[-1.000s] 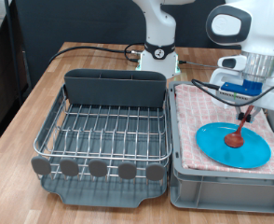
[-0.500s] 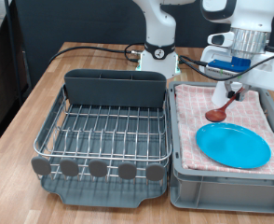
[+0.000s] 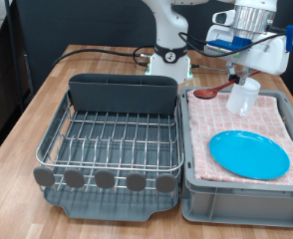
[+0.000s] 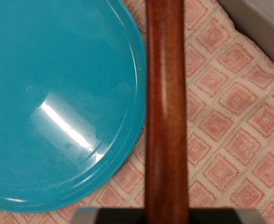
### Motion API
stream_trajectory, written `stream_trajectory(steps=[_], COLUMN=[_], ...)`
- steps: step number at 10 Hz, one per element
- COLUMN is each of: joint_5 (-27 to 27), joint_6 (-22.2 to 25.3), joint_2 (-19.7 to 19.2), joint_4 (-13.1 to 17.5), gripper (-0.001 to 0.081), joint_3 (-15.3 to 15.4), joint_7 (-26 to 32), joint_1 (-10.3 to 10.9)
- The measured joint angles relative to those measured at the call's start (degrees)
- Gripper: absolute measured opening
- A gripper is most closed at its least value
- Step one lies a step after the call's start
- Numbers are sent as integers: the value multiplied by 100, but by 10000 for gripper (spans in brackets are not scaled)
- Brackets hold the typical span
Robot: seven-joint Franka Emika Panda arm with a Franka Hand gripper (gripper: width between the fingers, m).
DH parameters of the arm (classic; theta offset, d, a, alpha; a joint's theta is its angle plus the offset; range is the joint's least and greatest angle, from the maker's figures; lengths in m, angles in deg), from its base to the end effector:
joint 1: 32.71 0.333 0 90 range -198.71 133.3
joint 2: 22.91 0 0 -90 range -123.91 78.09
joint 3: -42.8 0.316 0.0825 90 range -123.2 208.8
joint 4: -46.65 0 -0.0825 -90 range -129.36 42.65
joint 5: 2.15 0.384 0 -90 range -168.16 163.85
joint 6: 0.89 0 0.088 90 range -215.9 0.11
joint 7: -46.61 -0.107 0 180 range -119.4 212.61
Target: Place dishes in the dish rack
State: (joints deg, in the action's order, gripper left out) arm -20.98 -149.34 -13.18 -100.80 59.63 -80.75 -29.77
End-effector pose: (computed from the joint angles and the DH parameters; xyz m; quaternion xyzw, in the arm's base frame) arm 0.4247 0.1575 0.3368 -0.6849 0.7133 -0.1411 0.0473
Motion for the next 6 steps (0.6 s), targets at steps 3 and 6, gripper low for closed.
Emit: stream_trajectory(steps=[3, 6], joint_5=[-4, 112], joint_6=[118, 538], joint_2=[216, 697], joint_4=[-130, -418], gripper=[93, 93], joint_3=[-171, -495], joint_7=[-669, -1032], joint_1=[-184, -311])
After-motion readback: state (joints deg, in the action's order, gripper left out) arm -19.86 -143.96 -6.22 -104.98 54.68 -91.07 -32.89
